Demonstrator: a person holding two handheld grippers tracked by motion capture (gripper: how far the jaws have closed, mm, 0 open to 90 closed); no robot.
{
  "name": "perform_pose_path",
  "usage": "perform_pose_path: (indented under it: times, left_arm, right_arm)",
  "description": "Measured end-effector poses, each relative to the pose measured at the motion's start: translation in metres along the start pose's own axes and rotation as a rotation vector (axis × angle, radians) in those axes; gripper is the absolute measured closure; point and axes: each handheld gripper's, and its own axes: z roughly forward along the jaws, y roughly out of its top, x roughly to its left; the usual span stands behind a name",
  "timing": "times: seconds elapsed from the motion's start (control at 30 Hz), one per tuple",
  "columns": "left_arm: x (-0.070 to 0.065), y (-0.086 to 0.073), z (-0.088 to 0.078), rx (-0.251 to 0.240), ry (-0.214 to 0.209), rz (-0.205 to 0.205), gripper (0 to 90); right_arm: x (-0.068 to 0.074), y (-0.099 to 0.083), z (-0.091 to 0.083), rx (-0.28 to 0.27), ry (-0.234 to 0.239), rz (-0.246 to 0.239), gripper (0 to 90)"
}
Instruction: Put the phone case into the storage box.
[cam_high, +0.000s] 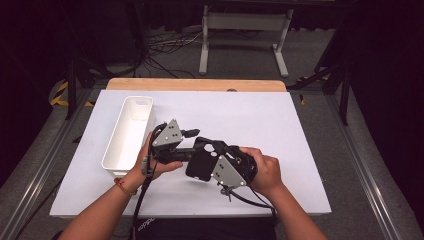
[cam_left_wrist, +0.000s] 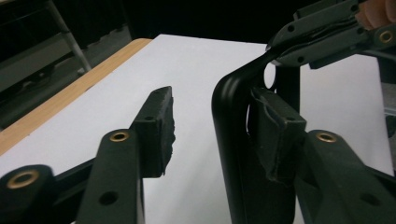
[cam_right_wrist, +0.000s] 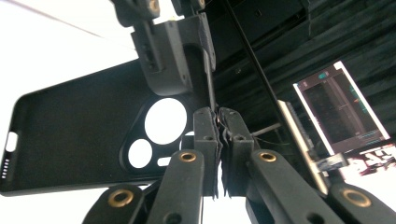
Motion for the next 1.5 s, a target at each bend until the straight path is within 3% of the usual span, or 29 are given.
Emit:
perform_pose_path:
  times: [0.03, 0.13, 0.23, 0.33, 0.53, 0.67, 0.7, 0.8, 0.87, 1.0, 1.03, 1.1, 1.27, 1.5]
  left_arm:
    - [0.0, 0.0, -0.001, 0.002, -0.008, 0.003, 67.6]
    - [0.0, 0.0, -0.003, -0.002, -0.007, 0.023, 72.0]
    - [-0.001, -0.001, -0.006, -0.022, -0.021, 0.004, 76.2]
    - [-0.002, 0.0, -0.009, -0.033, -0.028, 0.022, 80.7]
    - [-0.004, 0.001, -0.014, -0.052, -0.004, 0.058, 81.4]
    - [-0.005, 0.002, -0.017, -0.067, 0.008, 0.067, 81.4]
    - [-0.005, 0.001, -0.017, -0.066, 0.008, 0.064, 81.4]
    - [-0.004, 0.0, -0.019, -0.075, 0.003, 0.044, 81.4]
    - [-0.002, 0.0, -0.02, -0.084, 0.012, 0.054, 81.4]
    - [-0.002, 0.0, -0.021, -0.093, 0.007, 0.041, 81.4]
    - [-0.002, 0.0, -0.021, -0.093, 0.007, 0.041, 81.4]
    - [-0.001, 0.0, -0.022, -0.094, 0.005, 0.042, 81.4]
    - [0.001, 0.0, -0.025, -0.109, 0.01, 0.038, 81.4]
    - [0.005, 0.001, -0.034, -0.136, 0.02, 0.031, 81.4]
  right_arm:
    - [0.0, 0.001, 0.001, -0.001, -0.001, -0.003, 87.2]
    - [-0.001, 0.0, 0.002, -0.006, -0.005, -0.003, 87.1]
    - [0.0, 0.0, 0.001, -0.004, -0.009, -0.002, 87.1]
    - [0.001, 0.0, 0.001, -0.001, -0.024, 0.006, 87.0]
    - [0.001, 0.0, -0.001, -0.028, -0.037, 0.021, 86.0]
    - [-0.002, -0.002, -0.003, -0.067, -0.032, 0.088, 82.1]
    - [-0.003, -0.004, -0.005, -0.081, -0.025, 0.125, 80.1]
    - [-0.006, -0.009, -0.009, -0.092, -0.016, 0.197, 77.0]
    - [-0.009, -0.015, -0.012, -0.1, -0.003, 0.257, 74.8]
    - [-0.013, -0.027, -0.016, -0.109, 0.006, 0.33, 69.6]
    - [-0.013, -0.027, -0.016, -0.109, 0.006, 0.33, 69.6]
    - [-0.014, -0.035, -0.018, -0.116, 0.016, 0.383, 66.0]
    - [-0.013, -0.045, -0.019, -0.105, 0.024, 0.437, 55.2]
    - [-0.004, -0.062, -0.023, -0.086, 0.024, 0.495, 31.0]
